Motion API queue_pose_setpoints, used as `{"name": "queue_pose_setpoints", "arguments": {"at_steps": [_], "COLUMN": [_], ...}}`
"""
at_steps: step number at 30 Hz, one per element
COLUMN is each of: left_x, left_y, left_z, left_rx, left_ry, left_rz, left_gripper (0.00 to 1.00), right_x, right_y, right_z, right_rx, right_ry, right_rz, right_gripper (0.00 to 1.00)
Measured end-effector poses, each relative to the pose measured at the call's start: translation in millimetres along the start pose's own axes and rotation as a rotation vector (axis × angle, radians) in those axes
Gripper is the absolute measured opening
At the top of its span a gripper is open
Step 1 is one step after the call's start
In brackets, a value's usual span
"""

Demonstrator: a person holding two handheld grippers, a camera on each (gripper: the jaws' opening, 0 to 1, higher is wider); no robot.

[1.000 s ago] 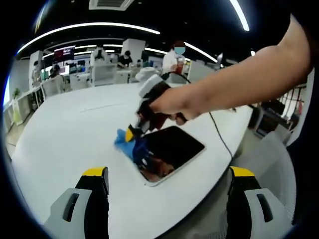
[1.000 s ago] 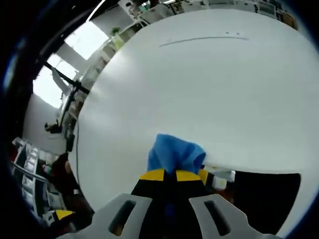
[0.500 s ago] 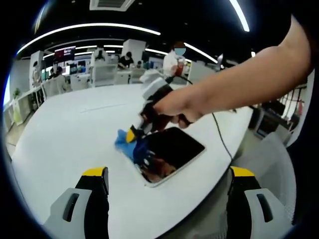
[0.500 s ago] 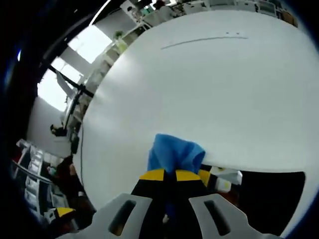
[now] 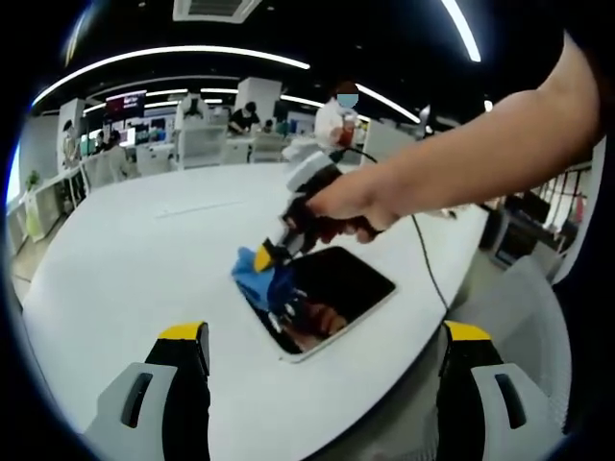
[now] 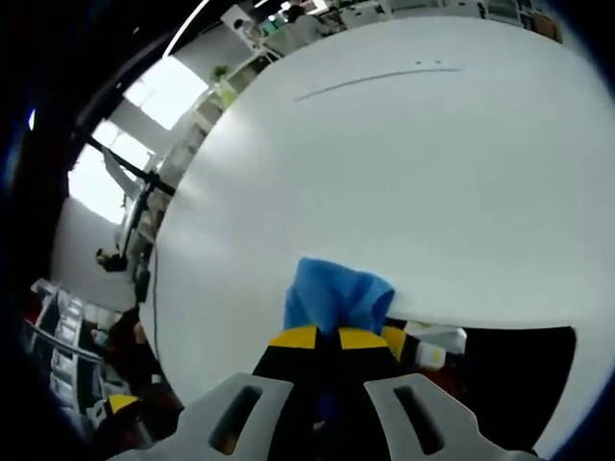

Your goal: Wipe the mirror surface with the cleaning cloth until all visible marks leave the cleaned area.

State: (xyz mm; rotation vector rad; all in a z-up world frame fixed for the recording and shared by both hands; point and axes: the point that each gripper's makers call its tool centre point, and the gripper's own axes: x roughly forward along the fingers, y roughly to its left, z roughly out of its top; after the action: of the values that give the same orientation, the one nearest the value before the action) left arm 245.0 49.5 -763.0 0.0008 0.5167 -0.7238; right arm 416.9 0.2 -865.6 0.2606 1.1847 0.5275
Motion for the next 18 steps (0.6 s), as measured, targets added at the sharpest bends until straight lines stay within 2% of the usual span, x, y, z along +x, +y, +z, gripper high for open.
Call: {"name": "queue_pose_setpoints", "arguments": {"at_steps": [5, 10, 18], "left_x": [-0.2, -0.6, -0.1], "left_y": [-0.8, -2.4, -2.5], "left_z": [0.4, 2.3, 1.7], "left_rx": [0.002, 0.0, 0.012], "left_ry": [0.0, -0.006, -0.005], "left_rz": [0.001, 0.003, 0.002], "left_gripper": [0.99, 0.99, 1.0], "right_x": [-3.9, -8.3, -9.5], "right_y": [-2.1, -11.4, -15.7], "right_z": [-2.1, -0.8, -1.0], "right_rx": [-0.02, 0.012, -0.024], "right_ry": [0.013, 0.013, 0.017], "right_rz": [0.001, -0.011, -0.048], "right_gripper": [0.0, 0.0, 0.0]}}
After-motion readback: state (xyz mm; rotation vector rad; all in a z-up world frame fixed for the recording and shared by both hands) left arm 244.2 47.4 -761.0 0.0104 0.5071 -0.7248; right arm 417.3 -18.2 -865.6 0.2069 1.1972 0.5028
